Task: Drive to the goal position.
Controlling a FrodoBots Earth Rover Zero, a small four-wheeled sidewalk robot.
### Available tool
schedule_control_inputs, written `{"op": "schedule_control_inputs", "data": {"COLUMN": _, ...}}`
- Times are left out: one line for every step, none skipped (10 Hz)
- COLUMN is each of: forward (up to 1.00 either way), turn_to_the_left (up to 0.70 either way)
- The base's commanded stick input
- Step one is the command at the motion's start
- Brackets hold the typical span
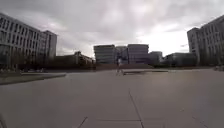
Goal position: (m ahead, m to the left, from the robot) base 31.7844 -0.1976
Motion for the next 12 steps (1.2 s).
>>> {"op": "schedule_control_inputs", "data": {"forward": 1.00, "turn_to_the_left": 0.00}}
{"op": "schedule_control_inputs", "data": {"forward": 1.00, "turn_to_the_left": 0.00}}
{"op": "schedule_control_inputs", "data": {"forward": 1.00, "turn_to_the_left": 0.13}}
{"op": "schedule_control_inputs", "data": {"forward": 1.00, "turn_to_the_left": 0.03}}
{"op": "schedule_control_inputs", "data": {"forward": 1.00, "turn_to_the_left": 0.25}}
{"op": "schedule_control_inputs", "data": {"forward": 1.00, "turn_to_the_left": 0.39}}
{"op": "schedule_control_inputs", "data": {"forward": 1.00, "turn_to_the_left": 0.10}}
{"op": "schedule_control_inputs", "data": {"forward": 1.00, "turn_to_the_left": 0.00}}
{"op": "schedule_control_inputs", "data": {"forward": 1.00, "turn_to_the_left": 0.03}}
{"op": "schedule_control_inputs", "data": {"forward": 1.00, "turn_to_the_left": 0.05}}
{"op": "schedule_control_inputs", "data": {"forward": 1.00, "turn_to_the_left": 0.05}}
{"op": "schedule_control_inputs", "data": {"forward": 1.00, "turn_to_the_left": 0.05}}
